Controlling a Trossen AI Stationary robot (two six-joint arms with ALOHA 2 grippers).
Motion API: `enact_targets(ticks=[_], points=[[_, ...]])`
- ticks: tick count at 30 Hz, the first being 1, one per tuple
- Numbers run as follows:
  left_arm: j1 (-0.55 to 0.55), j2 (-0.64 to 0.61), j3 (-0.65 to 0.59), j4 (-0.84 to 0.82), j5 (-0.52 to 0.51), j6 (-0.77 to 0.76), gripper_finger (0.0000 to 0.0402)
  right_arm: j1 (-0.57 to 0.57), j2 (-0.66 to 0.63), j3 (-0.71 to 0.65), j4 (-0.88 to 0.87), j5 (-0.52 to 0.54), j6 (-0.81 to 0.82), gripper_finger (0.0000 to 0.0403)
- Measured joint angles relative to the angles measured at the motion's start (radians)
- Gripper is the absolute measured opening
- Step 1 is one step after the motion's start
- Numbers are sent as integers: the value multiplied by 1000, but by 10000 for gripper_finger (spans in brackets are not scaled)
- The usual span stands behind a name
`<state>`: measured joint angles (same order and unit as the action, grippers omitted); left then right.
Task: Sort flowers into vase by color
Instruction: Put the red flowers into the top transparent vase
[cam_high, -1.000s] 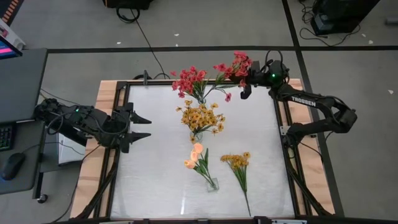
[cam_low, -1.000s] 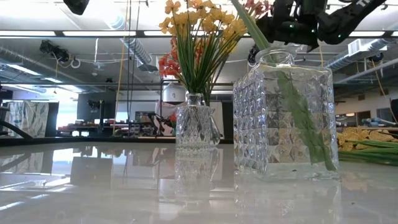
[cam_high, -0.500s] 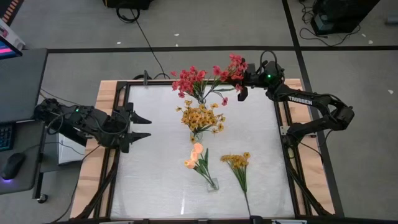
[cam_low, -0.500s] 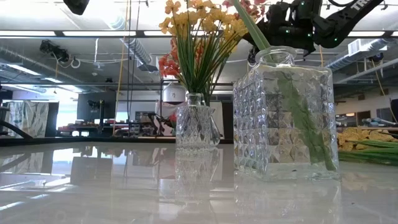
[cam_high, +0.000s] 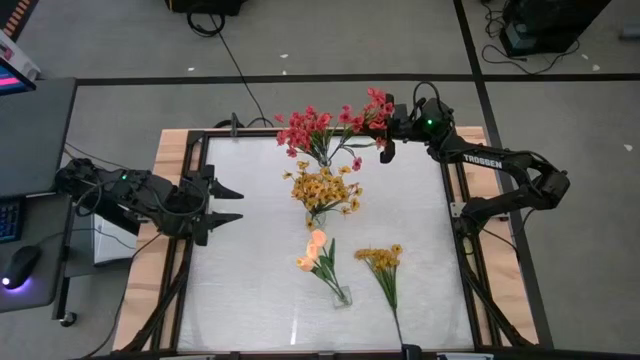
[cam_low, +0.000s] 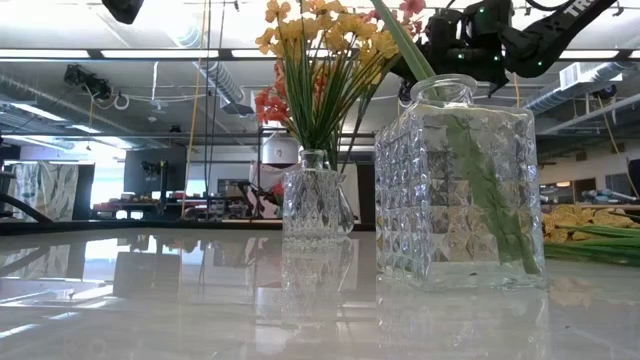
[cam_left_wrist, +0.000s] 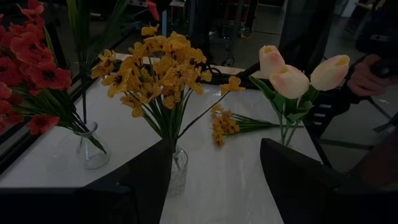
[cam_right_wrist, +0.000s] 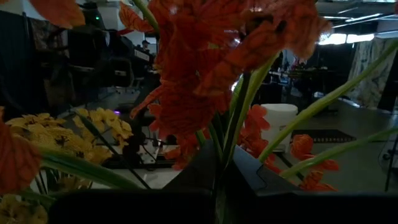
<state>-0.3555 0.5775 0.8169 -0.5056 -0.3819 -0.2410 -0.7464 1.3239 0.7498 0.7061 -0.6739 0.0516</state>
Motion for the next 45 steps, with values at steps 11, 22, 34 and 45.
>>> enact_targets(ticks=[11,22,34,45], points=[[0,0,0,0,0,0,249,44,10,0,-25,0,-17,24],[0,0,0,0,0,0,249,84,125,0,-3,4,-19,24],[0,0,0,0,0,0,249,90,164,-1,34,2,0,24],[0,0,0,0,0,0,249,91,164,-1,34,3,0,25]])
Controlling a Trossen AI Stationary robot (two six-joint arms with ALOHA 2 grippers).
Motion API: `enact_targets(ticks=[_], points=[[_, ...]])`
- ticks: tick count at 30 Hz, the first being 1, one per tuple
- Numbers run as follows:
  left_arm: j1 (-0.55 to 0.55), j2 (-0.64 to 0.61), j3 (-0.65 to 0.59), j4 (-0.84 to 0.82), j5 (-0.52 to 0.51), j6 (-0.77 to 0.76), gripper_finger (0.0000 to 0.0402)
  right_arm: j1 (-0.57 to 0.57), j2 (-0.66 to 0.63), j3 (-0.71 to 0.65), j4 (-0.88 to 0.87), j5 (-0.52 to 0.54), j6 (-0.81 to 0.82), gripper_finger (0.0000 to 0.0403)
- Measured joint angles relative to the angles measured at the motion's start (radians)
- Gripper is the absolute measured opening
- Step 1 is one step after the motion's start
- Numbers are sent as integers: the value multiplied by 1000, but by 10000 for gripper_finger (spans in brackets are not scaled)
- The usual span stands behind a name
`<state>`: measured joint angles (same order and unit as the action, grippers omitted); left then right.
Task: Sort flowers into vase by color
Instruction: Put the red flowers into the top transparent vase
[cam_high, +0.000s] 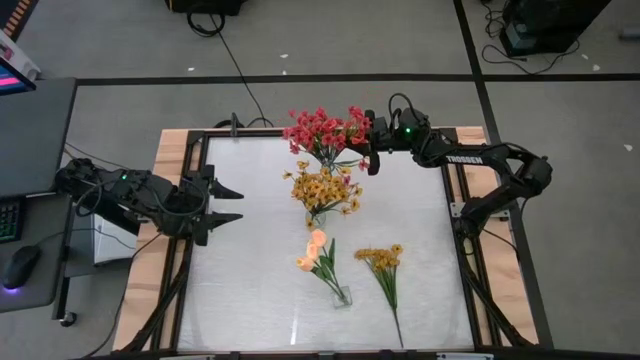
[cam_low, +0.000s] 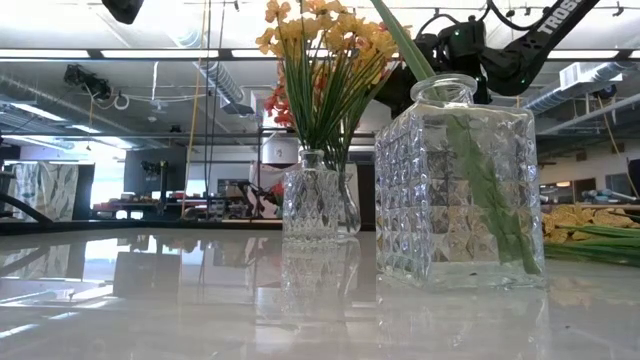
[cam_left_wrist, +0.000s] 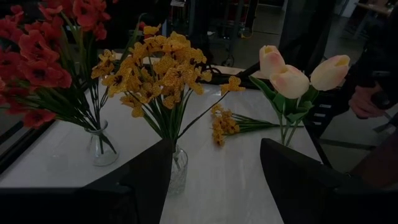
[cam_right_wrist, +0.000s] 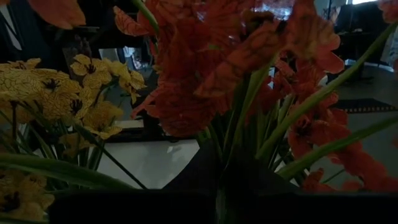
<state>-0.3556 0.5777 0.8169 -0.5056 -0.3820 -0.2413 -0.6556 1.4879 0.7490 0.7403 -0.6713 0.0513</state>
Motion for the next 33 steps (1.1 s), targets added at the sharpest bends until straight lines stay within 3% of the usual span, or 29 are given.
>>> enact_targets(ticks=[33], points=[[0,0,0,0,0,0,249,2,-1,0,-2,-37,25,74]])
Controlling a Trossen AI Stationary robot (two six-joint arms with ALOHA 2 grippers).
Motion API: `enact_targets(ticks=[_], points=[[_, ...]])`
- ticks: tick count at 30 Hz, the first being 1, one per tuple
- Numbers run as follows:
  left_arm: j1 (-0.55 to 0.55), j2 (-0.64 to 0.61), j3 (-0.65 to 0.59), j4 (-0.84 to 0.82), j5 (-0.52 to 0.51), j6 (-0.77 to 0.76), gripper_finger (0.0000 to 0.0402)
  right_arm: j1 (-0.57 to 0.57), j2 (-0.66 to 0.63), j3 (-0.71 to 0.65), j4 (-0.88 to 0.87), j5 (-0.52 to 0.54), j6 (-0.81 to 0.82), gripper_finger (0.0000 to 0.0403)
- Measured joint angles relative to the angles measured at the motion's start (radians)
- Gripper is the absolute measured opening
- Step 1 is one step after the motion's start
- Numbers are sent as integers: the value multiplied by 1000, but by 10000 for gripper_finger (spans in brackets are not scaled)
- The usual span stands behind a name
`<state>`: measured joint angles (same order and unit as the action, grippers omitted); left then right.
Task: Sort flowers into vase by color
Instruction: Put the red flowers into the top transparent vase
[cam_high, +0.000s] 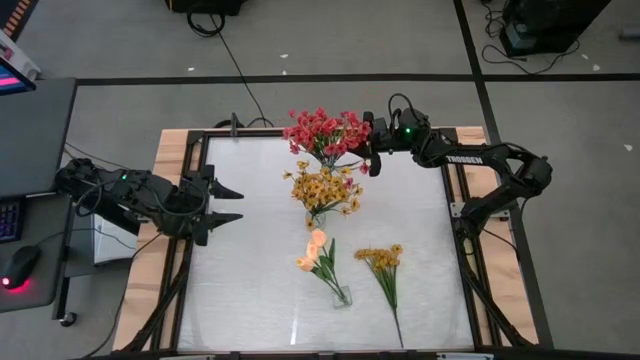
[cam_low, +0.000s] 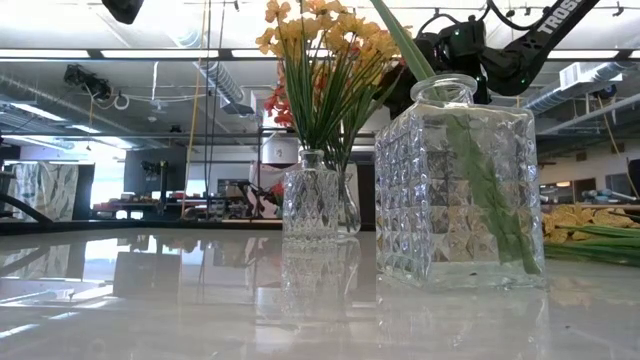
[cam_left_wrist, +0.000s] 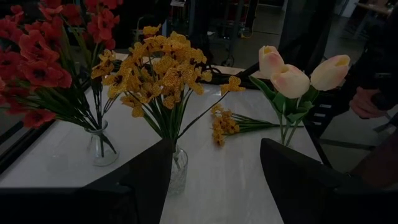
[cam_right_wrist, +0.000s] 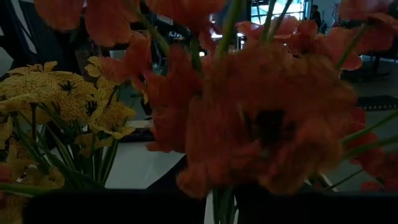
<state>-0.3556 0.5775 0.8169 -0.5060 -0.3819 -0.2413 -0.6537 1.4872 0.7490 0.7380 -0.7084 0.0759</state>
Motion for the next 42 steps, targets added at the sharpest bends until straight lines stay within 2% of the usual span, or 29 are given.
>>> enact_targets(ticks=[11,28,35,42], points=[[0,0,0,0,0,0,249,0,0,0,-12,-1,3,159],[0,0,0,0,0,0,249,-10,0,0,-68,-70,35,268],[0,0,0,0,0,0,249,-35,-2,0,-121,-119,38,296],[0,0,0,0,0,0,249,-65,-2,0,-127,-170,74,300]])
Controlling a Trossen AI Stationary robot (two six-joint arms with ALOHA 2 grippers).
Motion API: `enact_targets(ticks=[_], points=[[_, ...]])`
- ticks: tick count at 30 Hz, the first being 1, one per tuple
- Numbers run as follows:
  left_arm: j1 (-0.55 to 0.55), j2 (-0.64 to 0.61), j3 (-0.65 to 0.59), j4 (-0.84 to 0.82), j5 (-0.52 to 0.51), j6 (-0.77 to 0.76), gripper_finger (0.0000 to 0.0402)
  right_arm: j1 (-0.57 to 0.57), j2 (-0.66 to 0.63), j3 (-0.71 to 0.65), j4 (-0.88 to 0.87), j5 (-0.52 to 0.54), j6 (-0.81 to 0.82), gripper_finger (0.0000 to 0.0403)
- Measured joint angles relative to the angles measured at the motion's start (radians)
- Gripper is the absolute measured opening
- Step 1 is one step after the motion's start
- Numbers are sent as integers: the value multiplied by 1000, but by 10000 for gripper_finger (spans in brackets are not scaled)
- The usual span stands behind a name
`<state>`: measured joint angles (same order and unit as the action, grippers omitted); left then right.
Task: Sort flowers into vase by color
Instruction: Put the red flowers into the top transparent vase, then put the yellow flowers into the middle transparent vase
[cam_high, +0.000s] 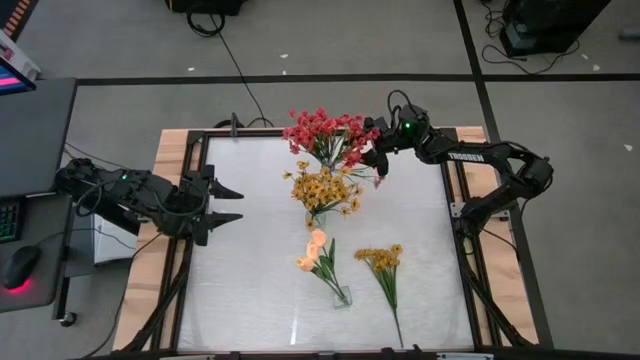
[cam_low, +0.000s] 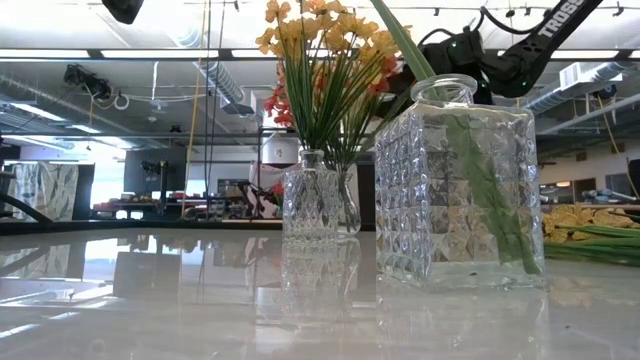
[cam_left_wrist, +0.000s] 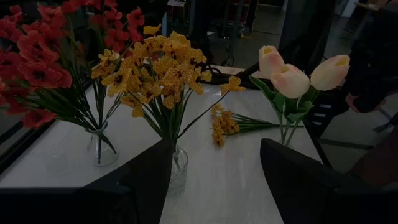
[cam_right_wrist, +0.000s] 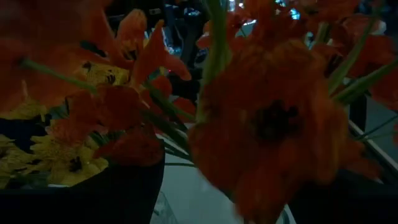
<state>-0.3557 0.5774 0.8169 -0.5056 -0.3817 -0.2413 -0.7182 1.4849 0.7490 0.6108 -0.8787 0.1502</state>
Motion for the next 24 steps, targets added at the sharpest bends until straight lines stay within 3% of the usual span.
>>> enact_targets(ticks=[13,24], points=[[0,0,0,0,0,0,249,-72,-41,0,-54,-60,34,300],[0,0,0,0,0,0,249,-125,-55,0,-220,-100,-18,300]])
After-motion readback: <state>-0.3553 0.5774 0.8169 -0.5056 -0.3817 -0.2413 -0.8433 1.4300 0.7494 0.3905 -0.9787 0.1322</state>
